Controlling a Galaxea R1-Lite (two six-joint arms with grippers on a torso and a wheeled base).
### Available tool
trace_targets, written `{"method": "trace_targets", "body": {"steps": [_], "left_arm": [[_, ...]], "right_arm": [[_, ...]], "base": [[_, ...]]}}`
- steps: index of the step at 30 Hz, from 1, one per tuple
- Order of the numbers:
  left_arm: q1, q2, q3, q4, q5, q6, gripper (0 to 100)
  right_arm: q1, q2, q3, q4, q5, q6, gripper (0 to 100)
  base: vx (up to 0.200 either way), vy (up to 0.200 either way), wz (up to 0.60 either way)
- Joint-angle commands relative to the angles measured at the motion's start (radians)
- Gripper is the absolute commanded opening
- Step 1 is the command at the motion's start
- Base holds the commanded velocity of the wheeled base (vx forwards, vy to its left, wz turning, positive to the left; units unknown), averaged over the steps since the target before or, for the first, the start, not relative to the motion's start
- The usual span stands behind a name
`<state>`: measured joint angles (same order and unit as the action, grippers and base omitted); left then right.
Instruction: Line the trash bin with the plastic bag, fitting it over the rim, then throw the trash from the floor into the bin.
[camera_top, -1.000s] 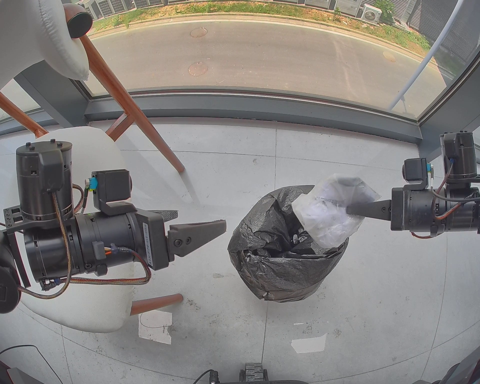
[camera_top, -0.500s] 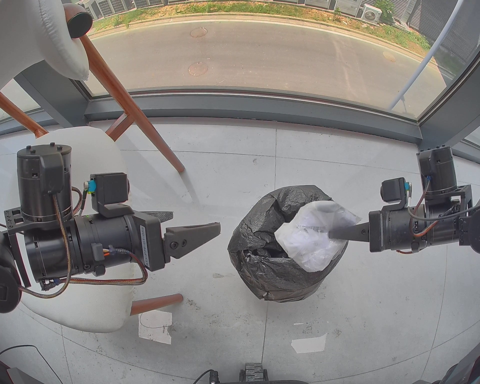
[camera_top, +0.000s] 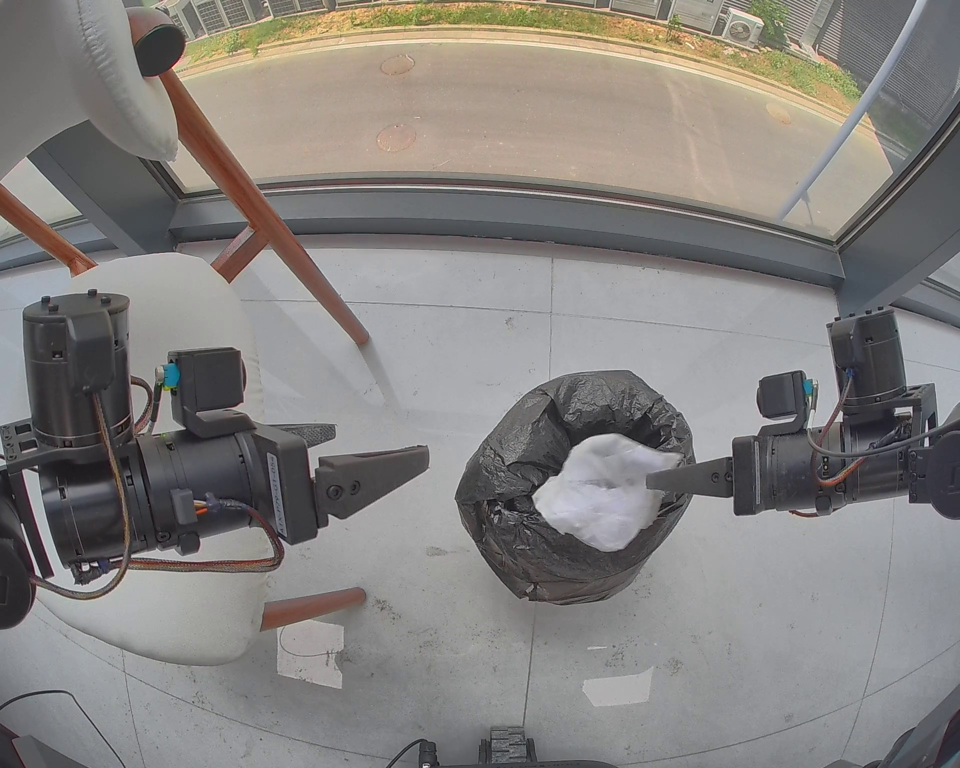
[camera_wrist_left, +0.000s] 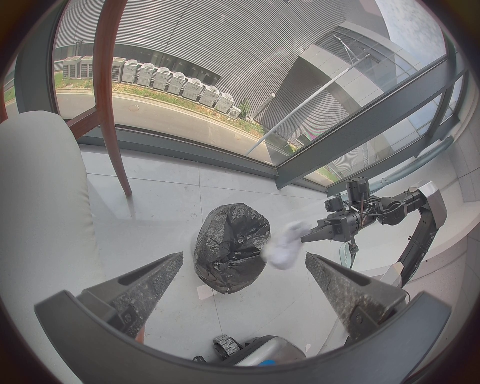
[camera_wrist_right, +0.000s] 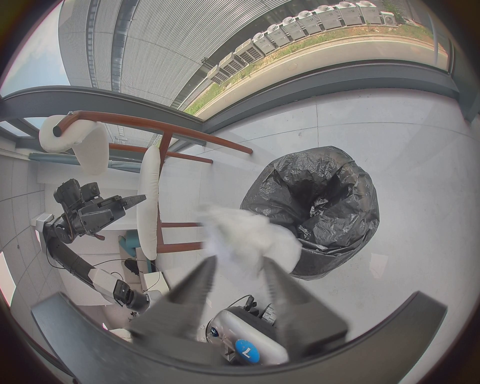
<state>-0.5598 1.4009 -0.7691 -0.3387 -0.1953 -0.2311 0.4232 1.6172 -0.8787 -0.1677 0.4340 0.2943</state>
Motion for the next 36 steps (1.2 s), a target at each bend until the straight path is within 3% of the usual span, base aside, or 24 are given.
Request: {"method": "trace_targets", "body": {"steps": [1,5,12,15,21,28,34,36], "left_arm": [[0.027,-0.031,0.025,0.0,-0.001,0.001,100],[0.04,-0.063,0.051,0.0,0.001,-0.001,100],[0.139,-0.148,0.131,0.0,-0.016,0.001,100],[0.196,-0.214,0.185,0.0,-0.018,0.001,100],[0.314,-0.385,0.314,0.0,-0.032,0.001,100],[0.391,-0.571,0.444,0.003,-0.021,0.044,100],[0.437,-0.754,0.541,0.012,0.011,0.042,100],[0.437,-0.796,0.565,0.014,0.031,0.042,100]], "right_arm": [[-0.015,0.012,0.001,-0.079,-0.037,0.008,100],[-0.041,0.003,0.004,-0.11,-0.049,0.011,100],[-0.084,-0.05,0.032,-0.115,-0.054,0.005,100],[-0.112,-0.108,0.066,-0.118,-0.092,0.005,100],[-0.146,-0.249,0.221,-0.207,-0.123,0.0,100],[-0.155,-0.413,0.42,-0.362,-0.144,-0.012,100],[-0.155,-0.606,0.632,-0.424,-0.156,-0.168,100],[-0.155,-0.663,0.666,-0.423,-0.156,-0.184,100]], "base": [[0.0,0.0,0.0],[0.0,0.0,0.0],[0.0,0.0,0.0],[0.0,0.0,0.0],[0.0,0.0,0.0],[0.0,0.0,0.0],[0.0,0.0,0.0],[0.0,0.0,0.0]]}}
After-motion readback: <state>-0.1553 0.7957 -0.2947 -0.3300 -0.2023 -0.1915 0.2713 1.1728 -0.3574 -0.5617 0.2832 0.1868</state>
